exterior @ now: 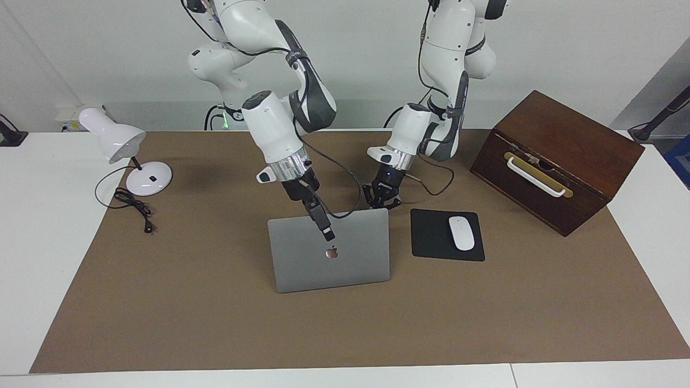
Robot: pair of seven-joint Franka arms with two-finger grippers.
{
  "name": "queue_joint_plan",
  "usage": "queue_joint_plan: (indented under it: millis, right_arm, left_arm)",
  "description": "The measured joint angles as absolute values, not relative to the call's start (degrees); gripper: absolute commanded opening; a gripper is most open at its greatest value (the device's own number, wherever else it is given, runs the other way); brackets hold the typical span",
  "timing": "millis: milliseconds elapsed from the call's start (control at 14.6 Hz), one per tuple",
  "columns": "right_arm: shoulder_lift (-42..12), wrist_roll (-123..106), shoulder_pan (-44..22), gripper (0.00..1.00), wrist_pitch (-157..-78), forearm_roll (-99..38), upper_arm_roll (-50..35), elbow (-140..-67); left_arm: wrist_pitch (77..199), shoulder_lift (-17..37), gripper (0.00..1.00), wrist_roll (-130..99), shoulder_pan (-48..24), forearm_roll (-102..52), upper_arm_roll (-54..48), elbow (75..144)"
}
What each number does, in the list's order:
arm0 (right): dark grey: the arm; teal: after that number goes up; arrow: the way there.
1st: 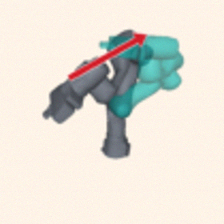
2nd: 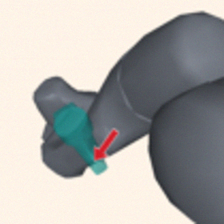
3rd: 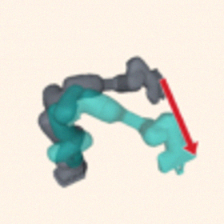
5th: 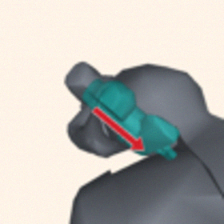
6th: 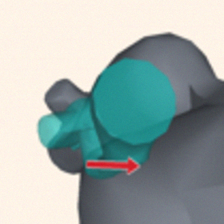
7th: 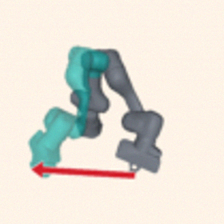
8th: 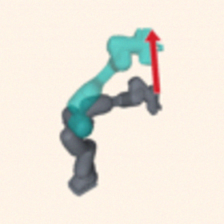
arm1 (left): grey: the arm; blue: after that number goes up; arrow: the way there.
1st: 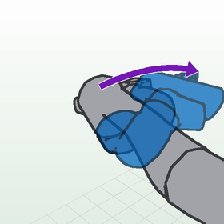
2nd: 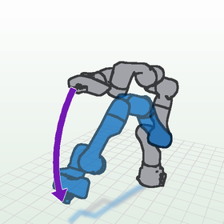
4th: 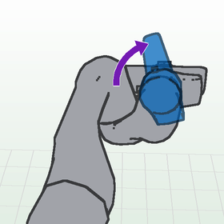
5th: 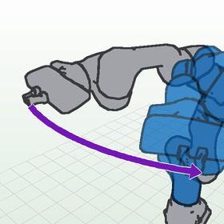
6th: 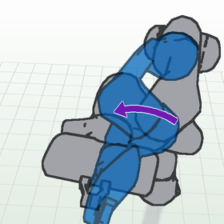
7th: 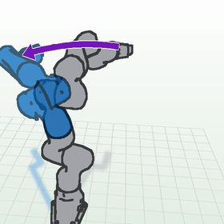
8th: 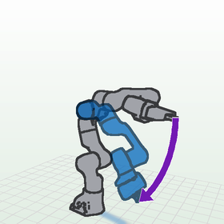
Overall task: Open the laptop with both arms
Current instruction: 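Lift the laptop lid upward and back with the right gripper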
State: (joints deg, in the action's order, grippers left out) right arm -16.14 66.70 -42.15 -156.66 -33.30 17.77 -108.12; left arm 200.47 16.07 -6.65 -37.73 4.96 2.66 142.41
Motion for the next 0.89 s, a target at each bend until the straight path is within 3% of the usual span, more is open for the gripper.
queue_joint_plan:
  millis: [479, 889]
  right_arm:
    - [-17.9, 67.7, -39.4, 1.0, -147.0, -29.3, 18.8, -98.8]
    - [-23.4, 69.0, -39.1, 1.0, -146.3, -29.3, 18.8, -92.3]
  left_arm:
    - [200.5, 16.1, 0.0, -6.7, -37.7, 5.0, 2.7, 142.4]
    - [200.5, 16.1, 0.0, -6.7, -37.7, 5.0, 2.7, 142.4]
